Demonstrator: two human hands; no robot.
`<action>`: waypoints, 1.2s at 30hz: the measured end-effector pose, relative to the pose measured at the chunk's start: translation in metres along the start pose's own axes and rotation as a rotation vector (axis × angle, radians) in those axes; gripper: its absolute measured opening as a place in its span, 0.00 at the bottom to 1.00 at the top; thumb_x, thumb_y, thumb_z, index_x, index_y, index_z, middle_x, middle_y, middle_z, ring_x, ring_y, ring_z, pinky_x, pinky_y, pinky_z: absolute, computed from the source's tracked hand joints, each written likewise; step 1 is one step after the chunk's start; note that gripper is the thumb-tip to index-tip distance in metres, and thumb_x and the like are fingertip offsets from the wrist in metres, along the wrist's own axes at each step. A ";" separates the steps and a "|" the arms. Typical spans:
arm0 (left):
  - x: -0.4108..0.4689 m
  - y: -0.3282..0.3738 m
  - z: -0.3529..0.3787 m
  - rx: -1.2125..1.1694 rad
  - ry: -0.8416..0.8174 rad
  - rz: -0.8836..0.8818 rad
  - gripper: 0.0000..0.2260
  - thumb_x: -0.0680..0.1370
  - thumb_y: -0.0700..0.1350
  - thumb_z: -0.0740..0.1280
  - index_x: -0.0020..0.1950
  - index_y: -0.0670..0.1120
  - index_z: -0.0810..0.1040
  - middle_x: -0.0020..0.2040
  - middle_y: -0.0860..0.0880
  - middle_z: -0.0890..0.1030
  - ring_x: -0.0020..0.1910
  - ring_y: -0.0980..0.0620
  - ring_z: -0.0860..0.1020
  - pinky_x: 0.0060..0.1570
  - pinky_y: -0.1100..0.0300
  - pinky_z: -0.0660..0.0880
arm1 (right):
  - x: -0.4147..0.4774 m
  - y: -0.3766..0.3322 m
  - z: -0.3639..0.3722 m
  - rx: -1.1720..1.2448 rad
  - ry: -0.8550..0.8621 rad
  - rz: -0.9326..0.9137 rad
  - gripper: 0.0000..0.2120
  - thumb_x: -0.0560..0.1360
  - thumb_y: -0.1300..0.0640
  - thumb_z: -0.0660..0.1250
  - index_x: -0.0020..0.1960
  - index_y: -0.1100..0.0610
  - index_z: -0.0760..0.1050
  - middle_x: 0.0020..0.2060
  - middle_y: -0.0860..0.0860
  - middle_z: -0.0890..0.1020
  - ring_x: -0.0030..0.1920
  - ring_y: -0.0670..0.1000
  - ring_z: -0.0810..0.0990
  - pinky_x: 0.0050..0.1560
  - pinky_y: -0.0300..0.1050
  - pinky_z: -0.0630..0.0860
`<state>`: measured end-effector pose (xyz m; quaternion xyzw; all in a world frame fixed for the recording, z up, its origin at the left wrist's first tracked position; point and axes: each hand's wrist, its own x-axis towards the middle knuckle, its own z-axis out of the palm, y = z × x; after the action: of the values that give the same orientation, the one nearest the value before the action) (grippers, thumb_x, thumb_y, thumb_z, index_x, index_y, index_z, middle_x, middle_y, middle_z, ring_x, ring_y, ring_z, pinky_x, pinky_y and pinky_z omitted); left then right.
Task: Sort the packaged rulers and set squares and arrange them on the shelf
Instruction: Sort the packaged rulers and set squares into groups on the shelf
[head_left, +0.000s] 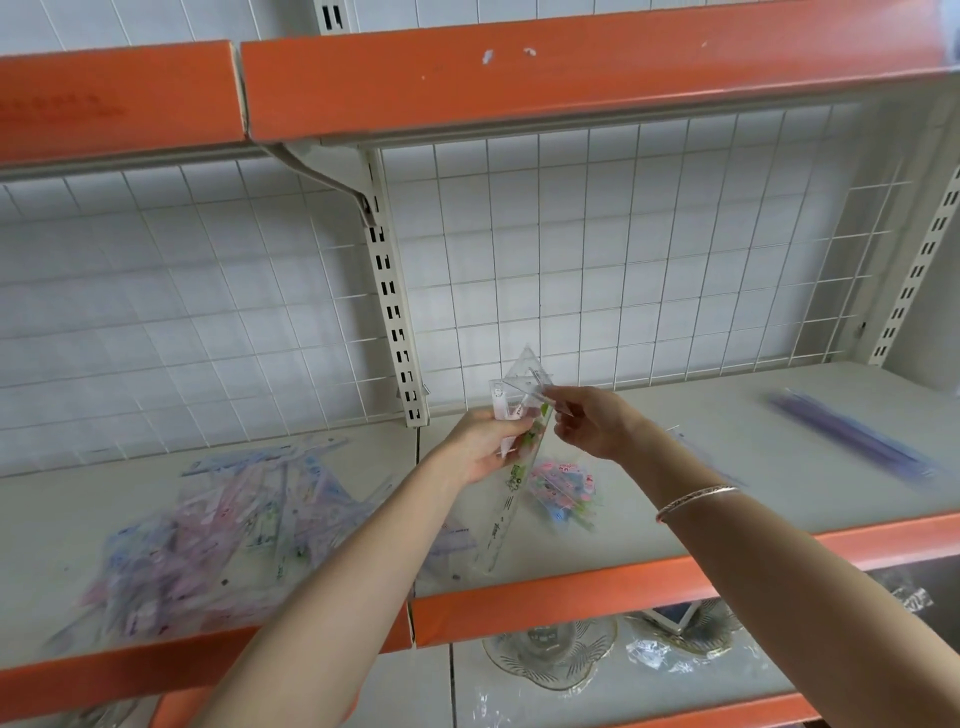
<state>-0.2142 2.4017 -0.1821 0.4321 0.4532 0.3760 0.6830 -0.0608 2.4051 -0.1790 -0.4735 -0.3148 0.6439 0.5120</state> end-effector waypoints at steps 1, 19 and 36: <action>0.001 0.000 0.001 0.033 -0.002 -0.005 0.06 0.77 0.33 0.66 0.52 0.40 0.80 0.42 0.46 0.81 0.33 0.55 0.79 0.34 0.65 0.76 | 0.002 -0.001 -0.001 -0.027 -0.001 0.015 0.03 0.73 0.64 0.69 0.43 0.60 0.76 0.25 0.48 0.69 0.29 0.45 0.65 0.28 0.36 0.67; 0.029 0.007 -0.023 0.242 0.464 0.187 0.16 0.74 0.30 0.68 0.61 0.35 0.76 0.39 0.42 0.79 0.32 0.51 0.76 0.35 0.62 0.76 | 0.011 0.009 -0.037 -0.244 0.191 0.001 0.04 0.73 0.69 0.67 0.41 0.63 0.78 0.28 0.54 0.81 0.29 0.49 0.77 0.30 0.37 0.72; 0.039 0.003 0.021 -0.139 0.412 0.227 0.17 0.73 0.28 0.68 0.59 0.41 0.74 0.50 0.37 0.80 0.38 0.50 0.81 0.37 0.62 0.80 | -0.001 0.015 -0.045 -0.593 0.149 -0.230 0.09 0.76 0.57 0.67 0.48 0.63 0.80 0.35 0.52 0.80 0.30 0.47 0.73 0.27 0.33 0.67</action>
<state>-0.1827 2.4325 -0.1858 0.3463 0.5046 0.5607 0.5577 -0.0240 2.3961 -0.2085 -0.6090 -0.5018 0.4257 0.4429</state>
